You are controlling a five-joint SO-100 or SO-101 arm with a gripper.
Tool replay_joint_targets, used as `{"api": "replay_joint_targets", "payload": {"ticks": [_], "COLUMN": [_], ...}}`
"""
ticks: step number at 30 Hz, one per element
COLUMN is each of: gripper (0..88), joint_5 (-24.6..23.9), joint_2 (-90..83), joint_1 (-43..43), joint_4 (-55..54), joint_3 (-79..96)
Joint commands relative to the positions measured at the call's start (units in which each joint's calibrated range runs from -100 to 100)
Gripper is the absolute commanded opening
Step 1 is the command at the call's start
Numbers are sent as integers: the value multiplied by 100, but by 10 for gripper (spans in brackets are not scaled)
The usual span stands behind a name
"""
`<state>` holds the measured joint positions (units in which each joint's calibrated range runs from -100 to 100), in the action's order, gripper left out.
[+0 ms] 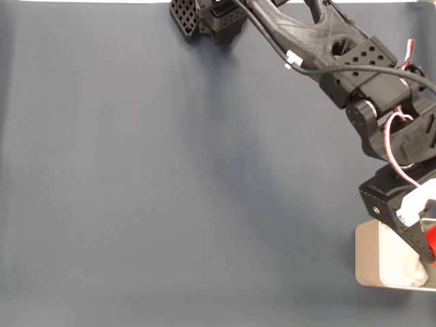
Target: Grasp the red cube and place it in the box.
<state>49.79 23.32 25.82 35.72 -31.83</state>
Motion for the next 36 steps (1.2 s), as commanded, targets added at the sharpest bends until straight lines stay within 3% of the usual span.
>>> {"api": "replay_joint_targets", "payload": {"ticks": [1,13,25,36], "gripper": [33,281,348,357], "joint_5": [-15,49,49,34], "joint_2": [-35,-148,-243,-313], "joint_1": [-89,-146,-174,-167], "joint_4": [-121,-113,-56,-56], "joint_3": [-193,-139,-129,-38]}}
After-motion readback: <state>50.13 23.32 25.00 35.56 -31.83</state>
